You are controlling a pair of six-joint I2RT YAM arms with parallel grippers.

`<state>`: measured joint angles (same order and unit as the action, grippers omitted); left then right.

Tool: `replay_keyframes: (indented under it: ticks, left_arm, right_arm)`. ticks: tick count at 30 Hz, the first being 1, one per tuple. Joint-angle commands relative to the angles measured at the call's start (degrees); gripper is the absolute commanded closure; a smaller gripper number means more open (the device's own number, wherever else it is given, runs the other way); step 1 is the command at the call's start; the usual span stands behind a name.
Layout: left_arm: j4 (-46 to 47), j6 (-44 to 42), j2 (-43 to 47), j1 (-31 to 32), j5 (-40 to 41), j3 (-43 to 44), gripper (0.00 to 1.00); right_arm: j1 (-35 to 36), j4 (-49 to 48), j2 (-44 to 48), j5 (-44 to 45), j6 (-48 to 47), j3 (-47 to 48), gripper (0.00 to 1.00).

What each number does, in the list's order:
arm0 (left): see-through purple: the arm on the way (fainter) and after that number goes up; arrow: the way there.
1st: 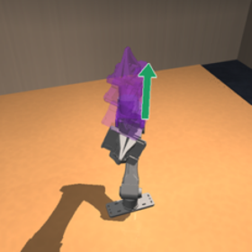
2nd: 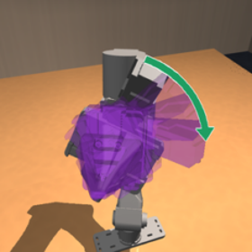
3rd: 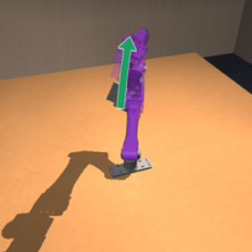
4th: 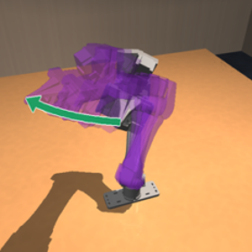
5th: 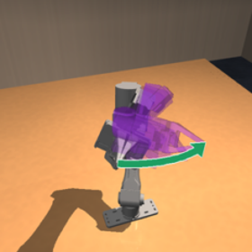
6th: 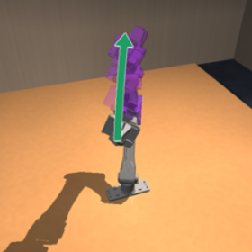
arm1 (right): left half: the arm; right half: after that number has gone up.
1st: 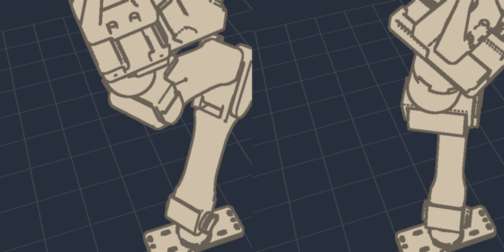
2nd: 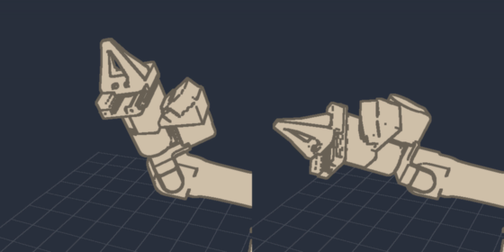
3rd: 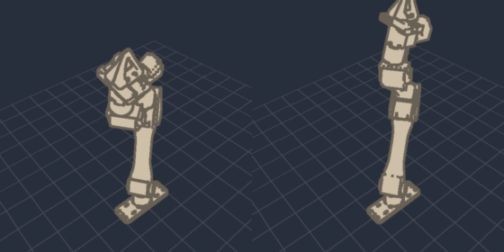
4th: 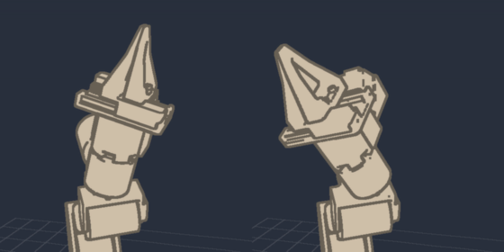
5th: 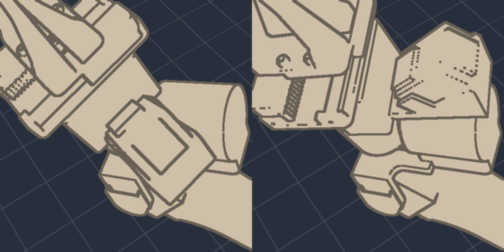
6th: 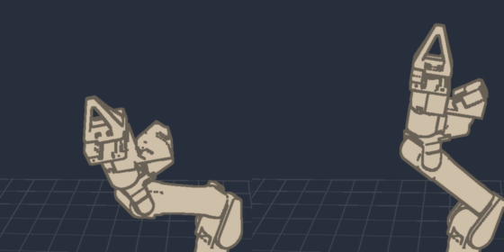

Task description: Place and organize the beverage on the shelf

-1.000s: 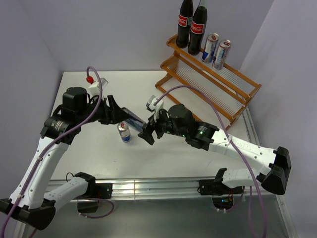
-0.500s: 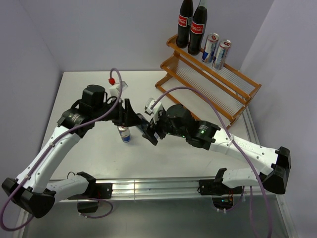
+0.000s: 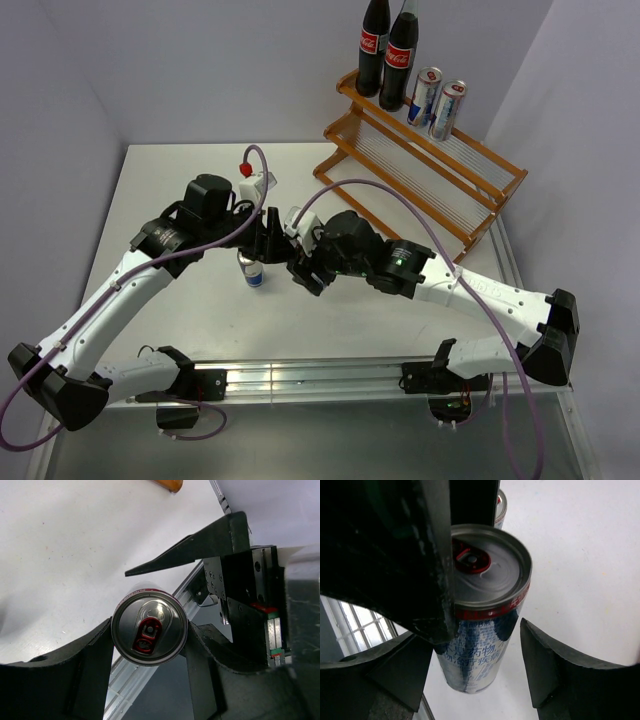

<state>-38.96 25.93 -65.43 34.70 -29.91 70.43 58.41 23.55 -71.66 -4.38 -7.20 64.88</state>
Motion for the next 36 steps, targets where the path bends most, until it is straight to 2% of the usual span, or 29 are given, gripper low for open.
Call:
replay_keyframes:
  ticks: [1,3,4,6,7,8,9,10,11,12,14,15,17,20,21,22,25,27,32,36]
  left_arm:
    - [3.6,-1.1,1.0,0.2,-0.9,3.9,1.00]
    - [3.6,-1.3,1.1,0.2,-0.6,3.9,1.00]
    - [3.6,-1.4,1.1,0.3,-0.7,3.7,1.00]
    - [4.0,-1.5,1.0,0.2,-0.5,3.7,1.00]
    - [4.0,-1.5,0.9,0.3,-0.3,3.7,0.95]
    - [4.1,-1.4,0.8,0.2,0.0,3.7,0.89]
    - [4.3,-1.3,0.8,0.2,0.6,3.8,0.82]
    - [4.5,-1.0,0.9,0.2,1.3,4.0,0.64]
    - [4.6,-0.8,1.0,0.3,2.6,4.1,0.52]
    - [4.7,-0.5,1.6,0.2,5.7,4.3,0.25]
    - [5.0,0.3,2.4,0.2,9.2,4.5,0.10]
    - [5.3,0.7,3.3,0.2,13.5,4.7,0.01]
    - [5.2,1.4,4.1,0.3,18.0,5.5,0.00]
    - [3.5,3.4,5.4,0.3,29.9,7.3,0.01]
    - [2.5,4.1,5.7,0.2,35.4,8.2,0.01]
    - [1.4,5.3,6.1,0.3,45.4,8.1,0.01]
    - [0.1,6.4,7.9,0.2,59.9,6.8,0.00]
    - [0.2,5.9,9.4,0.2,64.2,5.3,0.01]
    - [3.9,5.6,14.4,0.2,72.3,-3.3,0.01]
    - [7.0,3.8,18.6,0.2,71.7,-9.4,0.01]
  right_arm:
    - [0.4,2.3,-0.3,-1.1,-1.4,2.8,0.25]
    - [0.4,2.4,-0.2,-2.1,-1.7,2.9,0.35]
    - [0.4,2.6,-0.2,-2.9,-1.6,3.0,0.46]
    - [0.4,2.6,-0.5,-4.0,-1.8,3.4,0.61]
    - [0.4,2.7,-0.5,-4.5,-1.8,3.8,0.79]
    - [0.4,2.6,-0.7,-5.4,-1.9,3.9,0.86]
    - [0.4,2.0,-0.5,-5.5,-1.7,3.9,0.89]
    - [0.4,1.4,-0.1,-5.8,-1.4,3.8,0.94]
    - [0.4,0.6,0.4,-5.9,-1.3,3.5,0.98]
    - [0.4,-1.6,0.9,-5.8,-1.0,2.4,1.00]
    - [0.4,-4.0,2.8,-4.8,-0.4,0.8,1.00]
    - [0.4,-5.7,3.4,-4.3,0.1,-0.5,1.00]
    - [0.3,-6.8,4.6,-2.9,0.4,-1.5,1.00]
    - [0.0,-7.8,5.4,0.1,1.3,-3.4,1.00]
    - [-0.1,-8.7,5.7,2.3,2.3,-3.9,1.00]
    - [-0.2,-9.0,6.3,3.9,2.9,-4.4,1.00]
    - [-1.4,-11.2,7.8,9.6,5.6,-6.1,1.00]
    - [-2.4,-14.8,9.2,13.0,7.1,-8.3,1.00]
    - [-4.0,-23.2,15.1,28.3,9.9,-14.1,1.00]
    - [-8.0,-30.2,19.7,32.2,9.0,-17.0,1.00]
